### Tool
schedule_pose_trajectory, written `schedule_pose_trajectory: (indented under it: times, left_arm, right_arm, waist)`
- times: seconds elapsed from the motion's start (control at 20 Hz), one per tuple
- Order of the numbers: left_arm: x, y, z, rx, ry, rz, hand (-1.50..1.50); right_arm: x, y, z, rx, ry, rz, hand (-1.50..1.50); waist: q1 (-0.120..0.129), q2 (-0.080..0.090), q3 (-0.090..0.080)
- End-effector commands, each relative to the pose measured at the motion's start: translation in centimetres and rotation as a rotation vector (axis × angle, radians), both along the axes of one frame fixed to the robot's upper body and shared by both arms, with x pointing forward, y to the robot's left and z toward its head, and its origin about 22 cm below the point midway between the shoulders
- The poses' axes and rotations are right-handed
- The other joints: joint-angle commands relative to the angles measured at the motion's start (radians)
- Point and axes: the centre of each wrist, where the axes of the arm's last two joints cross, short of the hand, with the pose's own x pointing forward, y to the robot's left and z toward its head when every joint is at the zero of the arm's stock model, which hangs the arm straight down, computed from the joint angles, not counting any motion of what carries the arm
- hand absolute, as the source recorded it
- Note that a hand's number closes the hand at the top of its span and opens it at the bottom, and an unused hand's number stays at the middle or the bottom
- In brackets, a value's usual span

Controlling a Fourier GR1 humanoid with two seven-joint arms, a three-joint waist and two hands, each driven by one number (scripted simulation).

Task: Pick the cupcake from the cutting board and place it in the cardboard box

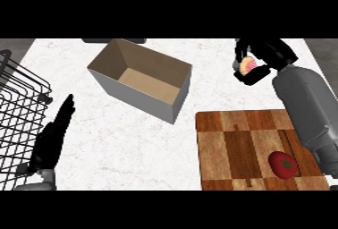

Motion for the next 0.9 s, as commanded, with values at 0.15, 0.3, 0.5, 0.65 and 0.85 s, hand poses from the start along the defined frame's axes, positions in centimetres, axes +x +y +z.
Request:
schedule_pose_trajectory:
  times: [0.15, 0.3, 0.5, 0.65, 0.85]
  left_arm:
    - [-1.9, 0.0, -1.6, 0.003, 0.004, 0.005, 0.0]
    - [0.2, 1.0, 0.5, 0.009, 0.006, 0.021, 0.0]
    - [-0.1, 1.1, -0.2, 0.005, 0.009, 0.028, 0.0]
    - [0.5, 1.5, 1.9, -0.007, 0.002, 0.011, 0.0]
    - [-0.1, -0.6, 0.6, -0.014, -0.004, -0.001, 0.0]
  right_arm:
    - [0.5, 2.6, 4.1, 0.283, -0.018, 0.236, 1.5]
    - [0.1, 4.6, 6.9, 0.304, -0.014, 0.297, 1.5]
    - [-1.1, 10.2, 7.5, 0.343, 0.005, 0.313, 1.5]
    - [-1.2, 13.9, 8.9, 0.323, 0.017, 0.282, 1.5]
    - [-1.8, 18.4, 9.1, 0.29, 0.027, 0.266, 1.5]
  waist:
    - [-0.01, -0.004, -0.001]
    - [-0.022, -0.006, -0.001]
    - [-0.018, -0.005, -0.001]
    - [-0.006, -0.002, -0.001]
    - [0.001, 0.001, -0.001]
